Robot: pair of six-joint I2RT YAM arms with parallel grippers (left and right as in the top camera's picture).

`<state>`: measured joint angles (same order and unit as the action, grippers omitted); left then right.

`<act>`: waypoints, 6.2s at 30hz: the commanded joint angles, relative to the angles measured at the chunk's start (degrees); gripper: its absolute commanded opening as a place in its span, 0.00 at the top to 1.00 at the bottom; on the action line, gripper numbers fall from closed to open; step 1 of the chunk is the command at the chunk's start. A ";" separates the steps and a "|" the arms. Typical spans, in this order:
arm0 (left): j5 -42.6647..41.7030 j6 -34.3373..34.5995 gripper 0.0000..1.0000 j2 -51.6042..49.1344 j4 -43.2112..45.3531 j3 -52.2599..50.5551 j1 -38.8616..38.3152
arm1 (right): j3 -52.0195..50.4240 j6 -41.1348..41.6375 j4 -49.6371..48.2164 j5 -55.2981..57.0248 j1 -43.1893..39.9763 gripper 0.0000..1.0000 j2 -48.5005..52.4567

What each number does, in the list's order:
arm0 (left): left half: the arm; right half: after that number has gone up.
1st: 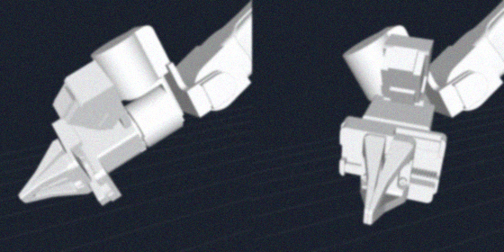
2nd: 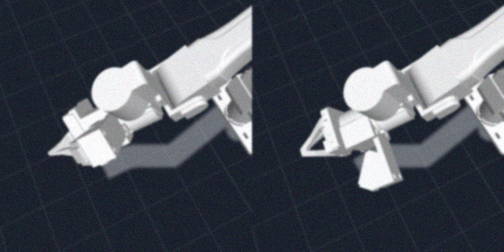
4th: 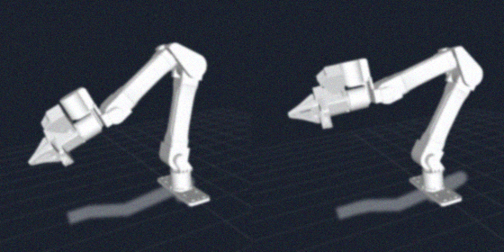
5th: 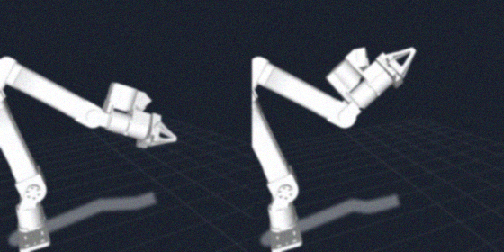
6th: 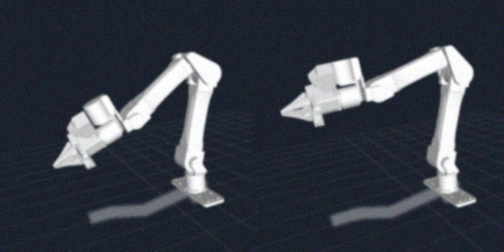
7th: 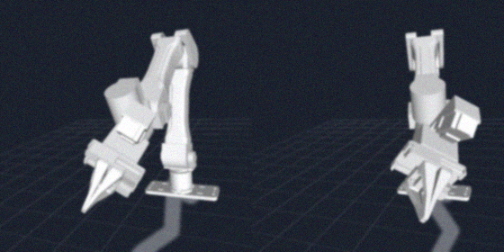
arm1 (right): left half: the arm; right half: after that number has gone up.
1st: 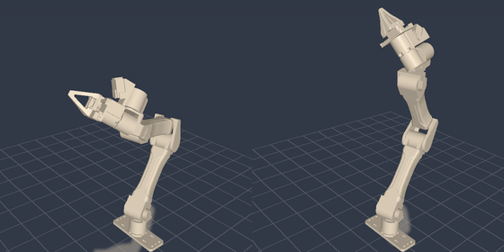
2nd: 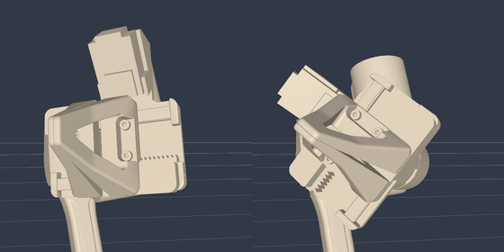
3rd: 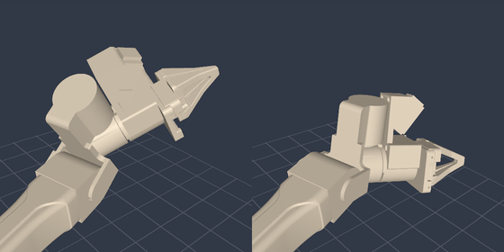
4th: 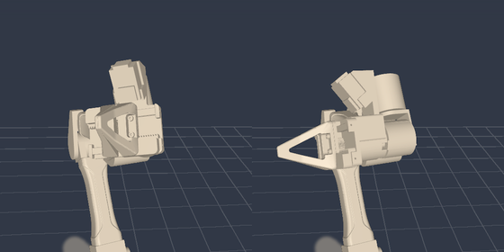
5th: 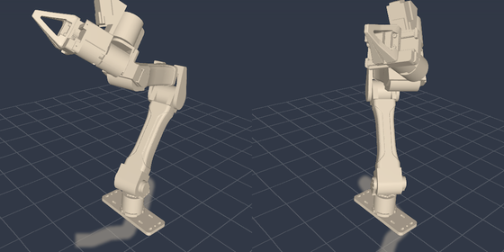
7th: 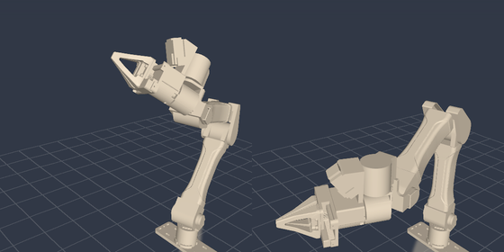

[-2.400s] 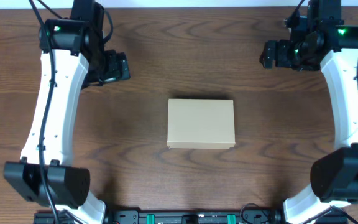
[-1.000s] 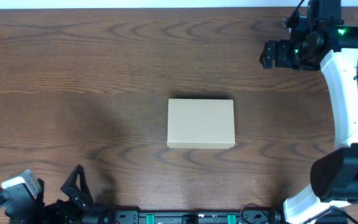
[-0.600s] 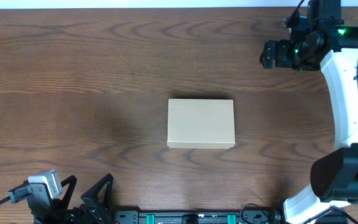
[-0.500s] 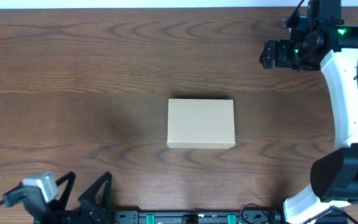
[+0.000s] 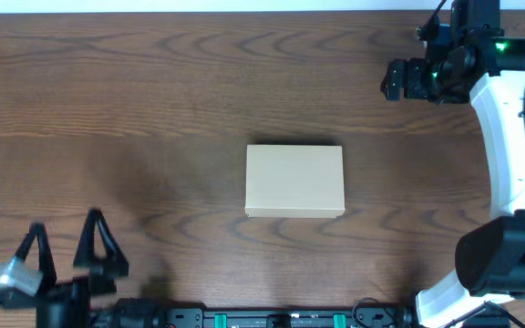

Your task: Pack container

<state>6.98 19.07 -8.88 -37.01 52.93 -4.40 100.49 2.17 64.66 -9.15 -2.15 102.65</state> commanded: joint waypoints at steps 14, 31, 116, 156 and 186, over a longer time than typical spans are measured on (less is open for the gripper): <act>4.98 -12.70 0.05 3.13 31.71 -32.65 -0.92 | 0.92 -0.55 -0.13 0.13 -0.02 0.01 -0.52; 4.55 -12.87 0.05 8.70 31.71 -46.56 -0.87 | 0.92 -0.55 -0.13 0.15 -0.02 0.01 -0.52; 0.46 -13.11 0.05 8.68 32.39 -52.13 -0.87 | -46.05 -34.14 -29.83 -4.66 14.21 0.01 -83.14; 0.46 -13.11 0.05 8.68 32.39 -52.13 -0.87 | -100.17 -7.80 -65.96 9.60 11.82 0.01 -102.33; 0.46 -13.11 0.05 8.68 32.39 -52.13 -0.87 | -100.17 -8.63 -60.37 9.99 11.78 0.01 -102.27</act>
<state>7.66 6.98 -0.58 -3.97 2.85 -5.10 0.45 -6.83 4.03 0.05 9.98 0.71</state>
